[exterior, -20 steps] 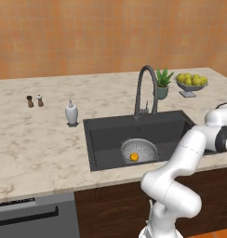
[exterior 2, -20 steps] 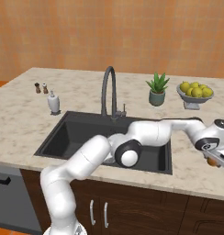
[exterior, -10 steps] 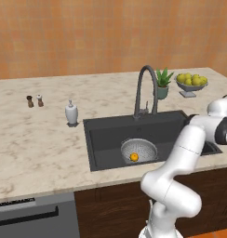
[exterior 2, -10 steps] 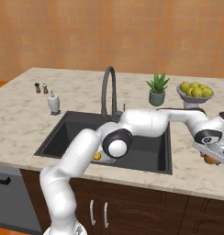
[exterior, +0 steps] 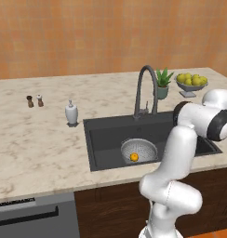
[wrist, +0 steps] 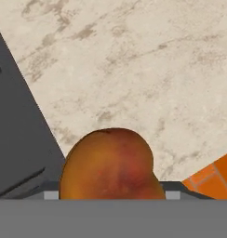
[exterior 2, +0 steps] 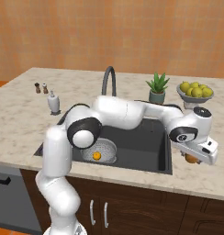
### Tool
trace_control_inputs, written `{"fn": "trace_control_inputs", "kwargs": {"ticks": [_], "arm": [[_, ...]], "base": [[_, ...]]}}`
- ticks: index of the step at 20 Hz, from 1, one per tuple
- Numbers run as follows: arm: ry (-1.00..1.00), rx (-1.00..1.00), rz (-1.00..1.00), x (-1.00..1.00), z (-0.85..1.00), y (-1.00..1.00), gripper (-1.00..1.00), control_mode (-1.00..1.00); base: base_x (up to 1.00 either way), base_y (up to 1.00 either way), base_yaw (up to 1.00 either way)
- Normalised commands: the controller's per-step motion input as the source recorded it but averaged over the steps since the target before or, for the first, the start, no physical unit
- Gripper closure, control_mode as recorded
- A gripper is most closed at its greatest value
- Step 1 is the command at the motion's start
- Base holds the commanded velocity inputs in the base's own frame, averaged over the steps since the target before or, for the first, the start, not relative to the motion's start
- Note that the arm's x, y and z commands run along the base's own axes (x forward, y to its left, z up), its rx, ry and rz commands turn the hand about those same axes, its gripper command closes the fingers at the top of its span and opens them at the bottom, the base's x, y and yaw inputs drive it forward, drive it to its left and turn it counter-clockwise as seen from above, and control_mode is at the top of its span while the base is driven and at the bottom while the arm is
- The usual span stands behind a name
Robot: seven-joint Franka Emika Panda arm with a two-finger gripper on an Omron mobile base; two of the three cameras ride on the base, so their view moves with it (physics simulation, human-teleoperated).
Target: Put the colander in the sink, put the peach, tangerine in the colander, and turn on the sink faucet and pour water over the colander.
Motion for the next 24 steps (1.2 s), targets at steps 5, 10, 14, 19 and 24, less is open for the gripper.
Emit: {"fn": "trace_control_inputs", "kwargs": {"ticks": [5, 10, 14, 19, 24], "arm": [[0.0, -0.1, 0.0, -0.28, 0.19, 0.97, 1.0, -1.0], [0.0, -0.12, 0.0, -0.11, 0.19, 0.93, 1.0, -1.0], [0.07, -0.07, 0.03, 0.0, 0.3, 0.84, 1.0, -1.0], [0.05, -0.06, 0.06, -0.01, 0.2, 0.84, 1.0, -1.0], [0.04, -0.04, 0.09, -0.02, 0.14, 0.79, 1.0, -1.0]], "base": [[0.0, 0.0, 0.0], [0.0, 0.0, 0.0], [0.0, 0.0, 0.0], [0.0, 0.0, 0.0], [0.0, 0.0, 0.0]]}}
